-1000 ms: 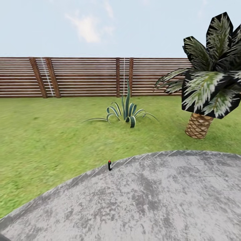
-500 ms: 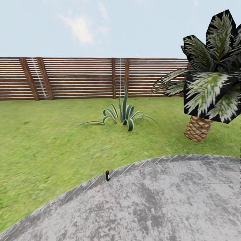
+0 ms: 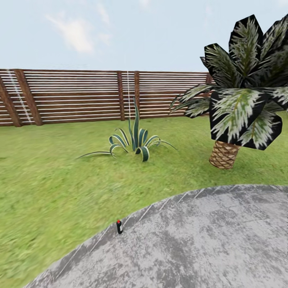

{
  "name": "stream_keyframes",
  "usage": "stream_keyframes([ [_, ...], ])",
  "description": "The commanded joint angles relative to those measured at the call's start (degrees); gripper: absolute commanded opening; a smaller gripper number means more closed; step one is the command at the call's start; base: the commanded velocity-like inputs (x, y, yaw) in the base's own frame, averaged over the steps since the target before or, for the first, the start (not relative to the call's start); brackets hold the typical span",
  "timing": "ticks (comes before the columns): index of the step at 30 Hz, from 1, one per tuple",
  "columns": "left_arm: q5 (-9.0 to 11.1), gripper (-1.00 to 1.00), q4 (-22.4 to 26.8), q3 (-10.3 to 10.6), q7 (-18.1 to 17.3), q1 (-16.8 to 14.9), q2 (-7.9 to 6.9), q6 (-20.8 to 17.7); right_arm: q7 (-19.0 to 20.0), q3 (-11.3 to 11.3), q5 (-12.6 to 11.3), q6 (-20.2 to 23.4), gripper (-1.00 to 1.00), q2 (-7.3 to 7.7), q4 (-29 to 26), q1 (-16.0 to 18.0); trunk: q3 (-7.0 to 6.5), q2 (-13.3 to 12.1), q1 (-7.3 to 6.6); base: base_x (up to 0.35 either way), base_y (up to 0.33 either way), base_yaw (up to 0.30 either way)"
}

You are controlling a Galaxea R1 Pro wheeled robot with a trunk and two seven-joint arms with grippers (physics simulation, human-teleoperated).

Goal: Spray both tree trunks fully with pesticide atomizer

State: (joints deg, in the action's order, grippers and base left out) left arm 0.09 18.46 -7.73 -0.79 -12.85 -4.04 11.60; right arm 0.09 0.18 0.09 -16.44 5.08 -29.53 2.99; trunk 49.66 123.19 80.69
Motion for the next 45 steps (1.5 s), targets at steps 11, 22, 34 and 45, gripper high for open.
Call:
stream_keyframes([
  [11,-6.05,1.0,6.31,1.37,0.45,-13.5,1.7,-1.01,-0.4,-0.24,0.26,1.51,1.0,0.53,-10.21,10.07,-0.14,0.0,0.0,0.087,0.041,-0.067],
  [22,-6.86,1.0,6.2,1.79,0.06,-16.94,2.81,-3.09,-0.09,-0.29,0.27,11.63,1.0,0.64,-10.56,19.03,-0.14,0.0,0.0,0.083,0.0,-0.002],
  [34,-6.94,1.0,5.68,1.77,0.0,-17.03,2.73,-3.08,-0.17,-0.44,0.26,11.69,1.0,0.72,-10.56,19.07,-0.14,0.0,0.0,0.328,0.083,-0.24],
  [45,-6.86,1.0,6.13,1.79,0.02,-16.96,2.72,-2.99,-0.18,-0.44,0.26,11.69,1.0,0.72,-10.66,19.07,-0.14,0.0,0.0,0.173,0.133,-0.155],
])
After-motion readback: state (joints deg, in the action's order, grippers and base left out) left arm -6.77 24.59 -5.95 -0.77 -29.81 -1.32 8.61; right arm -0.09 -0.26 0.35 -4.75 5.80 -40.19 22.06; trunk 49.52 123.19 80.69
